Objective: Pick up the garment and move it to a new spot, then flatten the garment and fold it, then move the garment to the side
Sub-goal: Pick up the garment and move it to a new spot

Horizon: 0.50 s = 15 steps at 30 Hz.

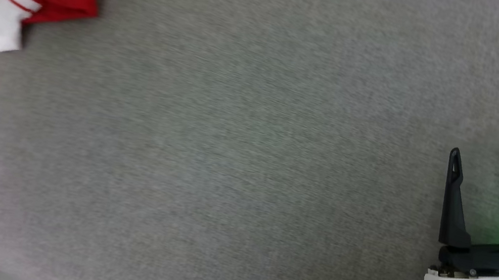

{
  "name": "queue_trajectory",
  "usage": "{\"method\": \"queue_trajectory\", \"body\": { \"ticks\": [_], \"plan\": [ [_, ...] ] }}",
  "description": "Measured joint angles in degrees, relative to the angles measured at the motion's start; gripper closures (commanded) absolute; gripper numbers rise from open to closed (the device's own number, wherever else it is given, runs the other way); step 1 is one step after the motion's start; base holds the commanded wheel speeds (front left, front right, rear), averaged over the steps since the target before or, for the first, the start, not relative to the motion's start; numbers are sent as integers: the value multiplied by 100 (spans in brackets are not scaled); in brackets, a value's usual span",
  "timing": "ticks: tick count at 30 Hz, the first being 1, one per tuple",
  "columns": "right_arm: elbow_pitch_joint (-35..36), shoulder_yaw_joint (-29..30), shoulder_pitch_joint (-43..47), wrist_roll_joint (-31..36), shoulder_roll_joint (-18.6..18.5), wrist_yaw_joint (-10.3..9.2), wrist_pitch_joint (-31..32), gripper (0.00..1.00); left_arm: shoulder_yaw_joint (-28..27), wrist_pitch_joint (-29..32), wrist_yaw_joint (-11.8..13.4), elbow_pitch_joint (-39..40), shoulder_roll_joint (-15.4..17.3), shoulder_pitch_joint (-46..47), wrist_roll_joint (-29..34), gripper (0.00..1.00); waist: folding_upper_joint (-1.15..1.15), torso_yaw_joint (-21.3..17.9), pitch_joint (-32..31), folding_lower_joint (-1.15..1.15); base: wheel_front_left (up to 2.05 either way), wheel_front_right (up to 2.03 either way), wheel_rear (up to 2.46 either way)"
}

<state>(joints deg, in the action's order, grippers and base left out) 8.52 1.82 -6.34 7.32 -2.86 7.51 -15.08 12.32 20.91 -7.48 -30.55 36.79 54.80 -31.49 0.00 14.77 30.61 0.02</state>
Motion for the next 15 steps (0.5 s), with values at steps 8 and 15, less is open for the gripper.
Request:
{"method": "queue_trajectory", "body": {
  "ticks": [8, 15],
  "plan": [
    [94, -31, -146, -29, -1, 1, -4, 0, 465, 1537, -1, -409, 573, 343, -1377, 0, 0, -496, 618, 0, 0, 0, 0],
    [261, -23, -211, -29, 21, 4, -46, 0, 692, 1818, -1, -795, 658, 547, -1677, 0, 0, -736, 963, -2, 0, 0, 0]
  ]
}}
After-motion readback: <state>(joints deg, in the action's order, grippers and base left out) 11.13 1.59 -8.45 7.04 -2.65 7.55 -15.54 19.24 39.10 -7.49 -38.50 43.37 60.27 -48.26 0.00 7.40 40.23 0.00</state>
